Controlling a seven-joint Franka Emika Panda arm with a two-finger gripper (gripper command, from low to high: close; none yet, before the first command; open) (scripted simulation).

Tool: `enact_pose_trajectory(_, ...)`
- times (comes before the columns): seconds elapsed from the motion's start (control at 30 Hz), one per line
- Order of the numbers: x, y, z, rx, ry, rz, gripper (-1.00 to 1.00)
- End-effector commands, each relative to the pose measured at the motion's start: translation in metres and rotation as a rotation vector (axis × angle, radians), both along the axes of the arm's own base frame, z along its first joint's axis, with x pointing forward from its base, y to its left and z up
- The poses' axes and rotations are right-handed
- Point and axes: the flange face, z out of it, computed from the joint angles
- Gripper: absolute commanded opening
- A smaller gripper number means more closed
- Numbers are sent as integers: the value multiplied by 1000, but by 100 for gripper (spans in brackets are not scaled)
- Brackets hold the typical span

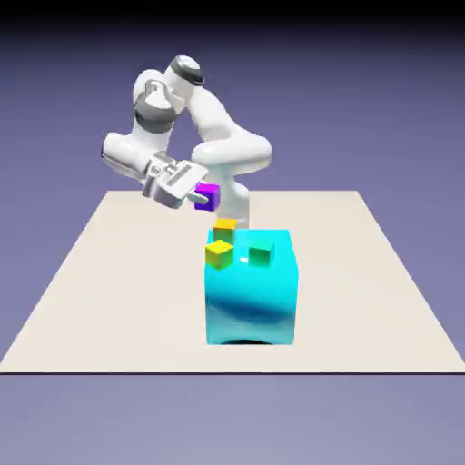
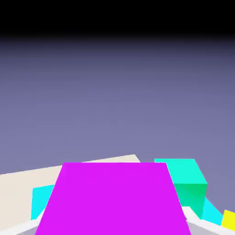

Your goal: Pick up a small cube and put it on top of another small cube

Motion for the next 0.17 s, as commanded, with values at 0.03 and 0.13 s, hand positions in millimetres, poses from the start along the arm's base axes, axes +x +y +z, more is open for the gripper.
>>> enact_pose_trajectory(0.03,3,14,-12,-2,1,-1,-100)
enact_pose_trajectory(0.13,1,4,-4,0,0,-1,100)
